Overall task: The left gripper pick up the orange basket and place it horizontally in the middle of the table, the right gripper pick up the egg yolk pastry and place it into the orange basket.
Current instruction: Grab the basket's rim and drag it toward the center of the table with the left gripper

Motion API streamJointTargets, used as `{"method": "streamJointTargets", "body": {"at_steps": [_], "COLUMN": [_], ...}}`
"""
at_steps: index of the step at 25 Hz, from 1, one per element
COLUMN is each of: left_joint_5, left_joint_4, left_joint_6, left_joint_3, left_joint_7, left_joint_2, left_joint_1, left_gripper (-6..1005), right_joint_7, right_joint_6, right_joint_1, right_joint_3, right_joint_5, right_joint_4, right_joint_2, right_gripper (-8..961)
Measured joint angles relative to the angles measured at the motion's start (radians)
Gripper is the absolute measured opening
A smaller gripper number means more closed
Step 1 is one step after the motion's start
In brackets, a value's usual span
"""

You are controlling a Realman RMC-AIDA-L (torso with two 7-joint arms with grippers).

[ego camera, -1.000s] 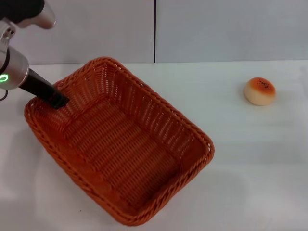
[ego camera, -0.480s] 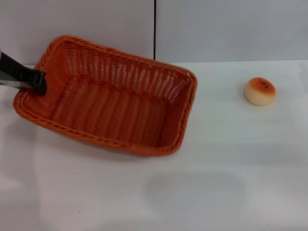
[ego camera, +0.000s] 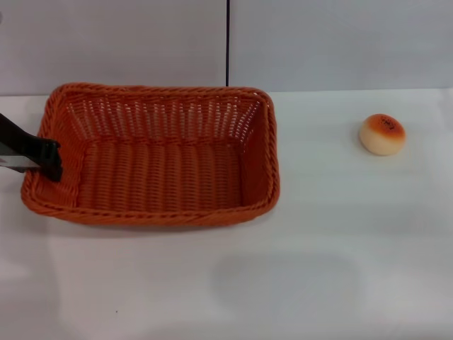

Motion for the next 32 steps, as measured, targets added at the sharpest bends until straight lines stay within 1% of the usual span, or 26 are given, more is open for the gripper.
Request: {"method": "streamJointTargets", "body": {"at_steps": [3, 8, 15, 17, 20, 22, 25, 30, 32], "left_joint_5": [-0.04, -0.116, -0.166, -0.168, -0.166, -0.167, -0.169, -0.172, -0.176], "left_joint_4": [0.008, 0.035, 0.069, 0.045, -0.028, -0.05, -0.05, -0.011, 0.04], "left_joint_6": [0.002, -0.015, -0.091, -0.094, -0.083, -0.086, -0.088, -0.091, -0.096], "left_joint_3": [-0.001, -0.009, -0.005, -0.002, -0.008, -0.008, -0.006, -0.004, -0.031], "left_joint_7": [0.0, 0.001, 0.026, 0.027, 0.028, 0.032, 0.037, 0.059, 0.071], "left_joint_2": [0.0, 0.002, 0.006, 0.008, 0.011, 0.01, 0.009, 0.007, 0.009], "left_joint_1": [0.015, 0.063, 0.121, 0.116, 0.087, 0.082, 0.081, 0.079, 0.081], "left_gripper": [142, 150, 174, 181, 191, 198, 208, 225, 313], "right_joint_7": [0.0, 0.001, 0.001, 0.001, 0.001, 0.001, 0.001, 0.001, 0.001], "right_joint_6": [0.011, 0.013, 0.03, 0.031, 0.036, 0.037, 0.034, 0.018, -0.002], "right_joint_1": [0.012, 0.028, 0.033, 0.033, 0.033, 0.033, 0.032, 0.014, -0.003], "right_joint_3": [0.007, 0.007, 0.0, 0.0, 0.002, -0.001, -0.003, -0.004, -0.005], "right_joint_5": [0.0, -0.006, -0.008, -0.008, -0.008, -0.008, -0.008, -0.009, -0.01], "right_joint_4": [0.0, -0.002, 0.001, 0.002, 0.006, 0.007, 0.007, 0.003, 0.002], "right_joint_2": [0.0, -0.008, -0.012, -0.012, -0.015, -0.017, -0.017, -0.014, -0.013], "right_gripper": [614, 614, 614, 614, 614, 614, 614, 614, 614]}}
